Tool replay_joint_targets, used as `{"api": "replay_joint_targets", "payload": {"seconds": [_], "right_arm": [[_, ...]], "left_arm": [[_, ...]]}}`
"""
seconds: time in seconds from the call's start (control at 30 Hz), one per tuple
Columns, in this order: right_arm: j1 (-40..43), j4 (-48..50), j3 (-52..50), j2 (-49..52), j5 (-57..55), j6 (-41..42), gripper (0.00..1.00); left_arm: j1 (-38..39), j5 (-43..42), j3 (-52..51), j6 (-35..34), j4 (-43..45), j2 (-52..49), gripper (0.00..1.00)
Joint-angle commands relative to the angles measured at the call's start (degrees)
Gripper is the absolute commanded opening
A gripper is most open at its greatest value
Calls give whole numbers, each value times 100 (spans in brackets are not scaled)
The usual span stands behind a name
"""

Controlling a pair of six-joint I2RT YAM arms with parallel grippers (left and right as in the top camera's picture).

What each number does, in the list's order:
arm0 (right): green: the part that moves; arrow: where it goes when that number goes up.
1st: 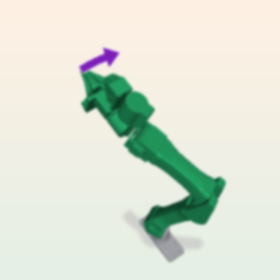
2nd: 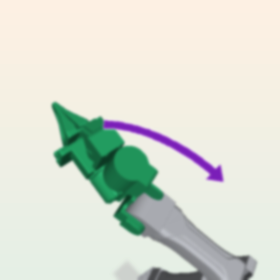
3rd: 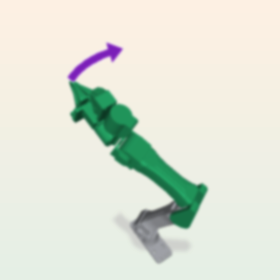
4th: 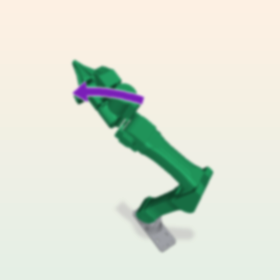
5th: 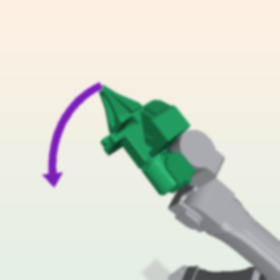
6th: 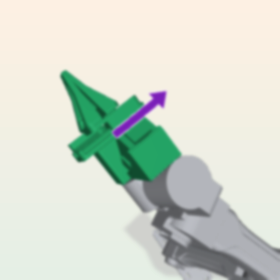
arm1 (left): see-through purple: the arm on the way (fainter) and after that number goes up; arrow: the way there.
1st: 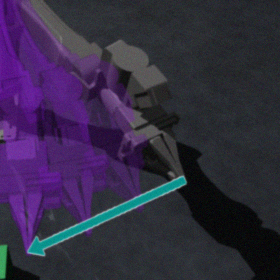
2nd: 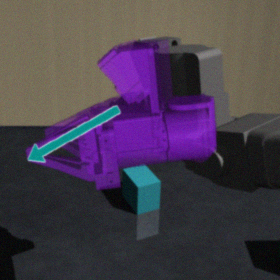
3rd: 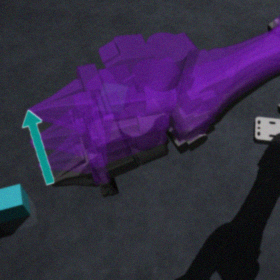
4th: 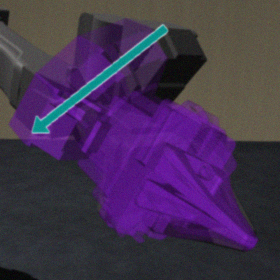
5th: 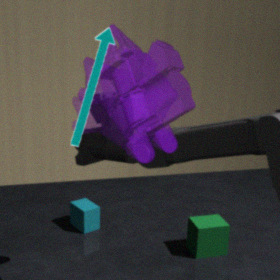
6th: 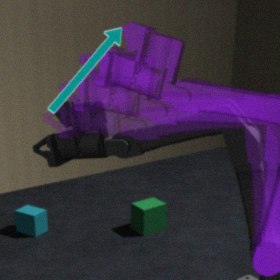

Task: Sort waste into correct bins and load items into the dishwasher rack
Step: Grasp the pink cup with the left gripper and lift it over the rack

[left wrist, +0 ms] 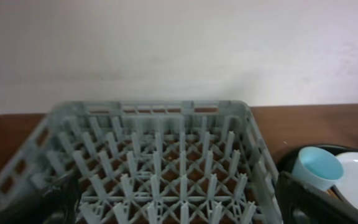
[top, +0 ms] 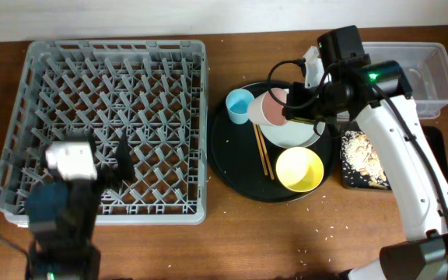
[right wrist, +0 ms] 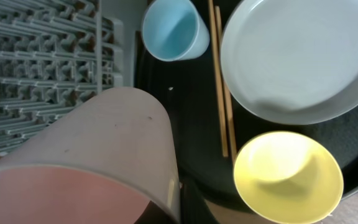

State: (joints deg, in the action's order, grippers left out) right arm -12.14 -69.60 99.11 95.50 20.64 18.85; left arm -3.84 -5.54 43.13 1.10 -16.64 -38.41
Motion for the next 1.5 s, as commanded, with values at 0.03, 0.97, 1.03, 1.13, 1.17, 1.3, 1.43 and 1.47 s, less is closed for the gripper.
{"api": "replay_joint_targets", "payload": {"seconds": [0.03,0.97,1.03,1.13,1.17,1.3,1.43,1.47], "right_arm": [[22,146,33,-96,321,-59,4],[-1364,4352,-529,1001,3781,693,4],[-1453,4352,-645,1003,3788,688,4],[-1460,4343,-645,1003,3814,680,4],[-1491,4321,-645,1003,3832,649,4],[-1519,4194,-761,1005,3587,522,6],[-1517,4197,-761,1005,3495,520,40],[-1513,4197,-761,1005,3401,520,48]], "left_arm": [[-31,-1832,1932,-48,-1250,-2328,100],[4,-8026,2072,-6081,2074,-5265,89],[2,-8026,2072,-6083,2072,-5265,89],[2,-8024,2072,-6083,2072,-5265,89],[2,-8021,2072,-6083,2072,-5265,84],[4,-7952,2072,-6081,2072,-5265,45],[4,-7777,2072,-6081,2072,-5265,45],[4,-7761,2072,-6081,2072,-5265,45]]}}
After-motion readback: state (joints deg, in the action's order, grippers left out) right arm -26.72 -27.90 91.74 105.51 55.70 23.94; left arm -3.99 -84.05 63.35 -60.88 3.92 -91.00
